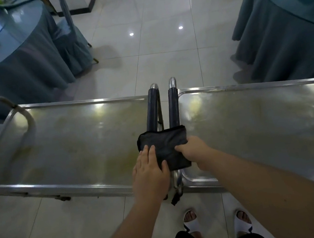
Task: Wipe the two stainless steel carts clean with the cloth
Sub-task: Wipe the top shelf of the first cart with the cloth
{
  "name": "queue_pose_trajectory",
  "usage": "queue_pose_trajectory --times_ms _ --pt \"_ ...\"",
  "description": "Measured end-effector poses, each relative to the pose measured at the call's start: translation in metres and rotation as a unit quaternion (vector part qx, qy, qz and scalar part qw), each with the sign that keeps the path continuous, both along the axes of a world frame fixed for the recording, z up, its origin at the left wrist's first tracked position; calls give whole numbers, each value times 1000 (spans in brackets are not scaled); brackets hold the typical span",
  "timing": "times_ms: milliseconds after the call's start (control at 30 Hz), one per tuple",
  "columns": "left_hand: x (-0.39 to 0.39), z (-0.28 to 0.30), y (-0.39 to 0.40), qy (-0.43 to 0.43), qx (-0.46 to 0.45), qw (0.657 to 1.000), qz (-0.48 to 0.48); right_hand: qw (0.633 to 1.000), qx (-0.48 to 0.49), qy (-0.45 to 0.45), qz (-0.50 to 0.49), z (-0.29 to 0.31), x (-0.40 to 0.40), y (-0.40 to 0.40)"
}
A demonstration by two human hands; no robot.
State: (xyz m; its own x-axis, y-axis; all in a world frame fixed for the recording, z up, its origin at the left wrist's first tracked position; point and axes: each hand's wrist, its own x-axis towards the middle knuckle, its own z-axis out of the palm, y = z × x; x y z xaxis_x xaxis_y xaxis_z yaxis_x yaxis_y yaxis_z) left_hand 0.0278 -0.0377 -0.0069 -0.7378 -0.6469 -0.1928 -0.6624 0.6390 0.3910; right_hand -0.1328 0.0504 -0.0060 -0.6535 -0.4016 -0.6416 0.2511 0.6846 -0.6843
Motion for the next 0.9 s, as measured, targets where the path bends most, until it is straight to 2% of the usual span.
queue_pose_trajectory --times_ms 167,267,367,567,633,700,800,900 --pt "-5 3 -11 11 5 1000 -13 989 -118 -76 -46 33 -5 16" --pt "-17 7 -18 25 -4 999 -22 962 -206 -142 -109 57 -16 37" --pt "-33 9 -21 33 -3 999 -43 953 -237 -128 -142 79 -36 61" --pt "-70 12 -20 20 -15 995 -102 962 -210 -23 -173 89 -77 93" --pt "-83 12 -19 15 -16 993 -120 976 -165 48 -131 79 -86 95" --pt "-96 13 -18 8 -18 991 -130 981 -94 162 -55 63 -92 94" --pt "-114 13 -18 5 -25 990 -141 955 -13 293 46 30 -91 87" --pt "-131 8 -19 11 -32 988 -150 890 65 426 151 -15 -72 84"
